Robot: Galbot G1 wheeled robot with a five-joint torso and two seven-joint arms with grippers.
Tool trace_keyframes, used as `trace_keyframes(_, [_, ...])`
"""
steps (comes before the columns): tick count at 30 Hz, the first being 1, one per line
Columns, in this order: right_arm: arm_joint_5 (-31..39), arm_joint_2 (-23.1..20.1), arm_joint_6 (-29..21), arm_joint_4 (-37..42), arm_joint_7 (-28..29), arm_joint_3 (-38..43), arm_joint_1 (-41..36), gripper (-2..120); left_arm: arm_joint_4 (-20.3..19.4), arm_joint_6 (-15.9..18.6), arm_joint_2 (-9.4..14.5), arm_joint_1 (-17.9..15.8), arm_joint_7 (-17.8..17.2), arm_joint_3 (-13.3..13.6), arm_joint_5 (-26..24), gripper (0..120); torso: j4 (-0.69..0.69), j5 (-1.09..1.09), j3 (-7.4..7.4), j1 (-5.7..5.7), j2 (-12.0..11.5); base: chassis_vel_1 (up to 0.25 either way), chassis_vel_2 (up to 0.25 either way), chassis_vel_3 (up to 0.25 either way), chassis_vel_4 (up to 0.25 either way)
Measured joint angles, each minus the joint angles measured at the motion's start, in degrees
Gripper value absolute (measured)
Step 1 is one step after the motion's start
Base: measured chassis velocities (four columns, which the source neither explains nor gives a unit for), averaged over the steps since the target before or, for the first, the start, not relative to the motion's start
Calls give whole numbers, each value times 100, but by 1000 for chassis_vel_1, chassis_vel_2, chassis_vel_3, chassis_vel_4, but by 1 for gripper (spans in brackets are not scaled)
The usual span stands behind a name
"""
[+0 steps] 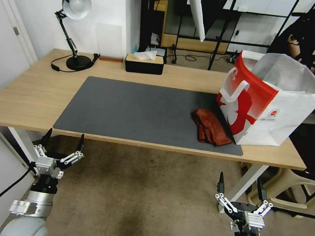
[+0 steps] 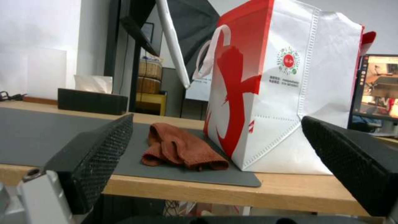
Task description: Sweep shrimp from table into container with towel, then put container into takeout bag.
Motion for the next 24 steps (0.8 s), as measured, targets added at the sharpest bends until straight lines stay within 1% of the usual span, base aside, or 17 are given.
trace_keyframes(24, [1, -16, -39, 14, -12, -13, 9, 100, 18, 15, 17, -49, -11, 30, -15, 100, 1, 0, 0, 0, 0, 0, 0, 0, 0])
